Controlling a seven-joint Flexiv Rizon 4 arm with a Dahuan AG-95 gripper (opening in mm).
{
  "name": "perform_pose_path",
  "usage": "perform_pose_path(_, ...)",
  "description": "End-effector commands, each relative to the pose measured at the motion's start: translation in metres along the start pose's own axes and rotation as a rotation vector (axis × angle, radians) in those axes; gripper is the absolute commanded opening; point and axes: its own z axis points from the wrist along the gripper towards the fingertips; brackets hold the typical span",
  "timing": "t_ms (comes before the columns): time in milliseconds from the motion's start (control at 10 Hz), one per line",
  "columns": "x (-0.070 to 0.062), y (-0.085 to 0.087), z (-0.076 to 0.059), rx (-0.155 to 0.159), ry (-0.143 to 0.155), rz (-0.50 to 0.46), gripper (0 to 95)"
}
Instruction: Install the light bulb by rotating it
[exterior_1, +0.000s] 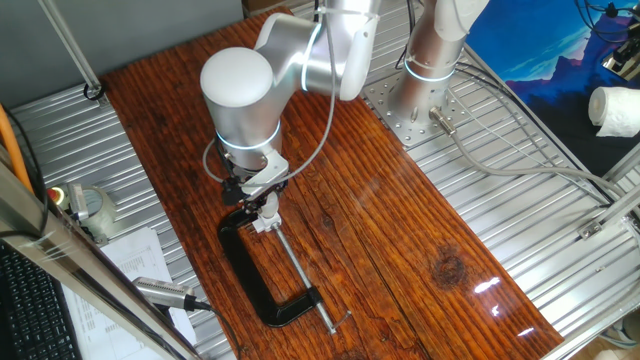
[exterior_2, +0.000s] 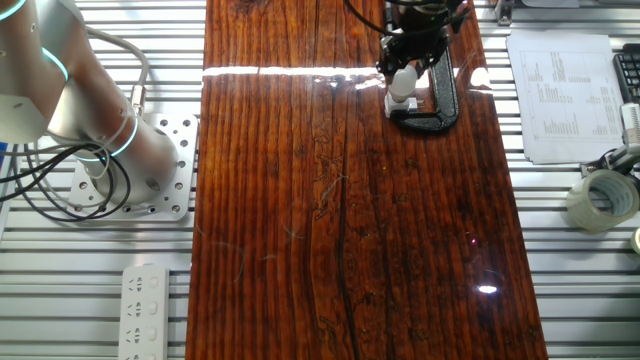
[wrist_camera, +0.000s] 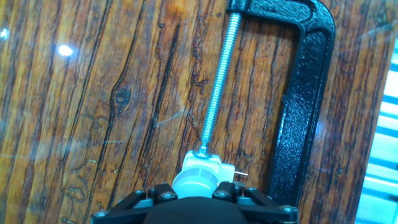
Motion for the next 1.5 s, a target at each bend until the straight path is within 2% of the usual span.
perform_pose_path(100,-0.0002,-0.0026,0.0006,-0.001,0.008,0.033,19.0)
perform_pose_path(1500,-0.0006,-0.0054,0.0004,-0.012,0.006,0.292,19.0)
